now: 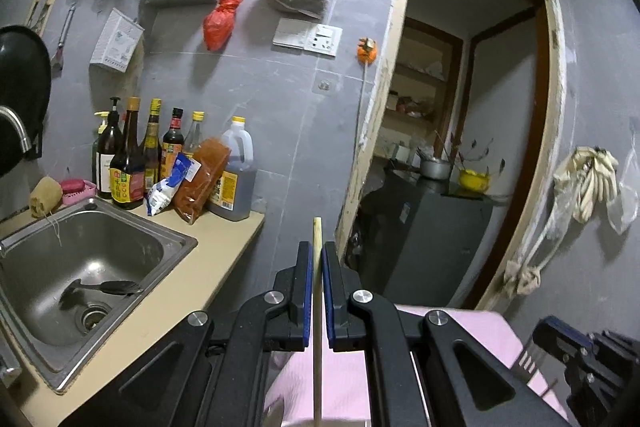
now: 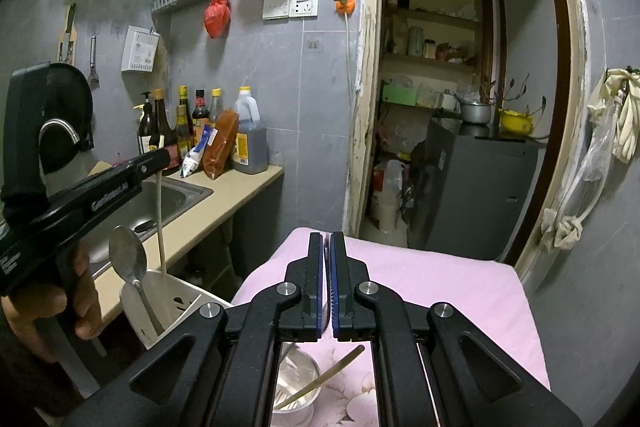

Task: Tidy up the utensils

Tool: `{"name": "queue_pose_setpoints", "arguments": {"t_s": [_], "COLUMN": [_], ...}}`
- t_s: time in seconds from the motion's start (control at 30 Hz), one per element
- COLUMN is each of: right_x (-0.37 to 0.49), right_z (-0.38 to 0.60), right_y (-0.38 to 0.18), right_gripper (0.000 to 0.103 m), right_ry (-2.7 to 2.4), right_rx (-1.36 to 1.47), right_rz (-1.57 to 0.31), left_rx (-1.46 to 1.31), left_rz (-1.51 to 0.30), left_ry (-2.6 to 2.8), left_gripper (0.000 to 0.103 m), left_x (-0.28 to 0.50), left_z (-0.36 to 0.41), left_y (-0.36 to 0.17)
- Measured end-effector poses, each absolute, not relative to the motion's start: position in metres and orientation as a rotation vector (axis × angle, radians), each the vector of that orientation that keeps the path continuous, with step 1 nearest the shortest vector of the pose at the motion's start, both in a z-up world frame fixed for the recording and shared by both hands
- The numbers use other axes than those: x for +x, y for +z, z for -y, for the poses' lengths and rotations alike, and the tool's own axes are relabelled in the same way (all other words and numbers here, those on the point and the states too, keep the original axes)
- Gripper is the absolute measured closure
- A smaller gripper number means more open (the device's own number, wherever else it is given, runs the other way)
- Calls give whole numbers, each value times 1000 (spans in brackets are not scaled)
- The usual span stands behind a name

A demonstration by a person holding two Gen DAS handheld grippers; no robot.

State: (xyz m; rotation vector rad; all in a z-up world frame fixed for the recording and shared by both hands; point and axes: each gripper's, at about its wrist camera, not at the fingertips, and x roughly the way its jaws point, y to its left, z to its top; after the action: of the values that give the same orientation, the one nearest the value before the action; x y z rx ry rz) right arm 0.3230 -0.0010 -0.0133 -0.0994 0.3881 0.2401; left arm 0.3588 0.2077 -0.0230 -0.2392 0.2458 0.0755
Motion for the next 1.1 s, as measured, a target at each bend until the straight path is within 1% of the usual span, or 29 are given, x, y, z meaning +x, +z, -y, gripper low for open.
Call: {"name": "queue_pose_setpoints", "arguments": {"t_s": [0.13,0.23,0.27,0.3,0.33,0.37,0.4,0.43,0.47,0.53,0.6,0.63,0.7,0.77,0.8,0.83,0.87,0.9,0.93,0.97,1.03,1.1], "right_x": [322,318,316,315,313,310,309,306,302,296,290,288,281,271,266,260,254,250,246,241,233,225], "right_z": [4,8,10,12,14,17,19,22,27,34,42,45,54,64,69,75,79,84,89,93,102,109], "right_y": [-10,-6,-4,-2,0,2,4,6,9,14,18,20,22,26,27,29,30,32,33,34,35,36], "right_gripper": [100,99,99,99,99,97,95,88,78,69,67,66,57,45,42,34,27,25,20,12,1,1], "right_ry": [246,233,228,224,219,211,205,197,185,167,137,126,100,69,53,35,21,11,1,-14,-56,-89], "right_rx": [-87,-73,-67,-63,-60,-54,-49,-40,-26,-4,5,9,27,47,55,62,68,72,74,74,65,53], "right_rz": [-391,-391,-389,-386,-385,-383,-383,-380,-372,-356,-343,-341,-331,-315,-306,-297,-291,-285,-281,-279,-284,-284], "left_rx": [-230,-235,-238,-241,-252,-263,-269,-274,-269,-252,-246,-248,-251,-243,-232,-224,-216,-211,-204,-200,-188,-179], "left_rz": [-283,-314,-323,-325,-316,-303,-296,-294,-298,-302,-302,-302,-299,-300,-298,-296,-296,-296,-298,-300,-302,-301], "left_ry": [61,53,47,45,42,42,43,41,37,34,30,26,18,10,4,-4,-13,-20,-31,-38,-60,-79], "left_gripper": [98,93,85,72,66,57,54,54,54,52,41,39,32,27,24,22,17,13,11,8,4,1], "left_x": [350,346,344,343,338,333,330,325,322,317,311,307,302,296,292,289,286,283,279,277,270,264], "left_z": [-208,-210,-211,-211,-212,-213,-213,-213,-212,-209,-207,-206,-203,-200,-196,-193,-190,-188,-183,-180,-171,-164], "left_y": [-22,-21,-20,-20,-18,-16,-14,-11,-9,-3,2,6,11,16,18,20,22,23,25,25,26,26]}}
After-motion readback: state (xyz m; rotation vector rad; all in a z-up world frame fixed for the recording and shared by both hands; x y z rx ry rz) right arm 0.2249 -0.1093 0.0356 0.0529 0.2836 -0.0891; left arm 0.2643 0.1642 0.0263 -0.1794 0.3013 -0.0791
